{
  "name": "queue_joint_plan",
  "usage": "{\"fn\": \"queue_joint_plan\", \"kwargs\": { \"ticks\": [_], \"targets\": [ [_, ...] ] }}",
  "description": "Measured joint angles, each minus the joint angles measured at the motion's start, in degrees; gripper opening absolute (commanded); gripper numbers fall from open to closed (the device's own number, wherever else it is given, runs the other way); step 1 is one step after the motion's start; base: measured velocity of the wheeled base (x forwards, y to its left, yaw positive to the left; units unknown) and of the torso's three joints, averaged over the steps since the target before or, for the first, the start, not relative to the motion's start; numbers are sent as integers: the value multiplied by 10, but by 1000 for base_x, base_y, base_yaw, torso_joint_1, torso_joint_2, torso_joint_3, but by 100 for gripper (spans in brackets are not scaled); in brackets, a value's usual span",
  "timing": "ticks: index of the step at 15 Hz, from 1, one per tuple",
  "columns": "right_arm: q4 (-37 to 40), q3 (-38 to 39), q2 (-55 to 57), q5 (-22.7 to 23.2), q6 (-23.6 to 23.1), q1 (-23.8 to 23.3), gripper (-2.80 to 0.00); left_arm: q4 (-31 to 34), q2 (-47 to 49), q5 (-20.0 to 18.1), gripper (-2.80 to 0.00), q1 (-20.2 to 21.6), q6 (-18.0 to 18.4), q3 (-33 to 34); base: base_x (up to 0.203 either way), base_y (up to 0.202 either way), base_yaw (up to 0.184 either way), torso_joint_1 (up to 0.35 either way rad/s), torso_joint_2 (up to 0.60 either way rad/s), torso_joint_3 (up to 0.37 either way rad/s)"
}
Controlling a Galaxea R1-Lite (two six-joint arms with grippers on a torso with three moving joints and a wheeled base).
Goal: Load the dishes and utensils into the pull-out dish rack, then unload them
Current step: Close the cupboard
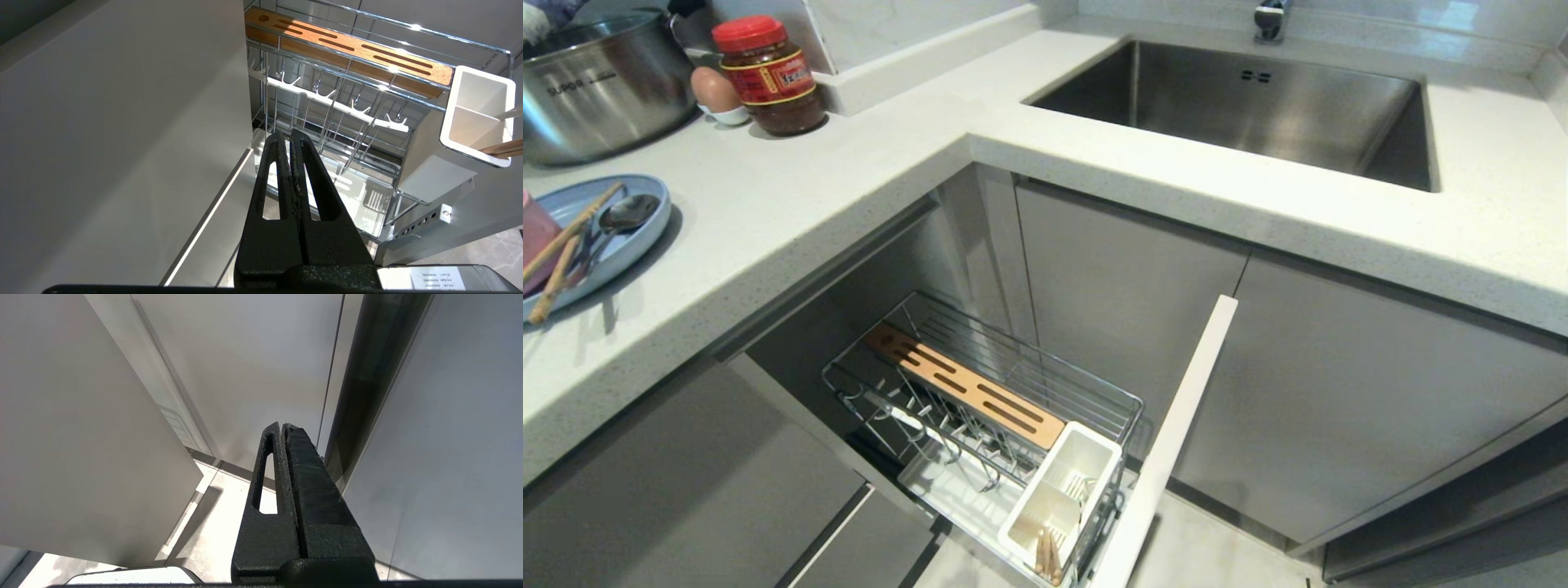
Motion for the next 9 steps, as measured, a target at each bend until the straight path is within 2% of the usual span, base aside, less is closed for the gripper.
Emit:
{"fn": "queue_joint_plan", "kwargs": {
  "ticks": [5,9],
  "targets": [
    [0,0,0,0,0,0,-280,3,0,-1,-280,0,0,0,0,0,0,0,0,7],
    [0,0,0,0,0,0,-280,3,0,-2,-280,0,3,0,0,0,0,3,0,156]
  ]
}}
